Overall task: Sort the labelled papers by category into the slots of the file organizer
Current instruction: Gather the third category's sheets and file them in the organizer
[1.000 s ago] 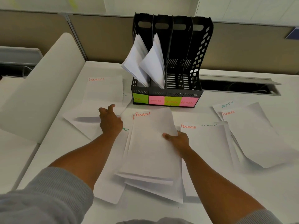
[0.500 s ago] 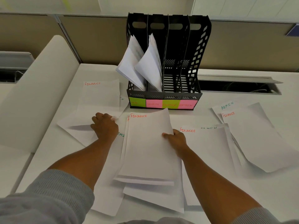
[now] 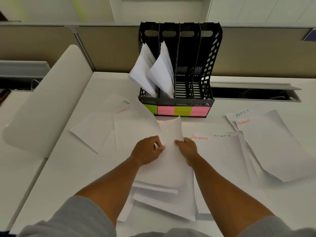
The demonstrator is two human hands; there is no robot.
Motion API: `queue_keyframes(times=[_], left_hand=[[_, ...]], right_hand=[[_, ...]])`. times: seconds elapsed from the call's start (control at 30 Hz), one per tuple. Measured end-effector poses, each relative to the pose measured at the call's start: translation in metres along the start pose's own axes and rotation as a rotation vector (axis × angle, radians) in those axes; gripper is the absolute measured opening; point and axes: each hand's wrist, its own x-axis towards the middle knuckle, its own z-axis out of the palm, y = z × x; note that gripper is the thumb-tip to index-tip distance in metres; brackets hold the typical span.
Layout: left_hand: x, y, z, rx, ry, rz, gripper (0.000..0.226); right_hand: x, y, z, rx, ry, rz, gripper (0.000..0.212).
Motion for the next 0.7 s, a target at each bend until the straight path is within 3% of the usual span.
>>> queue_keyframes(times=[0.23, 0.47, 0.57, 0.7], left_hand=[[-0.010, 0.027, 0.005, -0.289, -0.420, -0.035, 0.024], [-0.016, 0.054, 0.011, -0.351, -0.574, -0.024, 0.022], [-0.017, 0.060, 0.009, -0.388, -0.429, -0.054, 0.035], [-0.022, 0.043, 0.002, -0.394, 0.122, -0.198, 0.026]], right_hand=[[-0.015, 0.011, -0.011, 0.006, -0.065, -0.016, 0.034], [-0.025, 0.028, -0.019, -0.040, -0.075, -0.019, 0.042], [-0.027, 0.030, -0.025, 0.042, -0.112, -0.027, 0.045], [-0.029, 0.027, -0.030, 0.020, -0.068, -0.020, 0.032]])
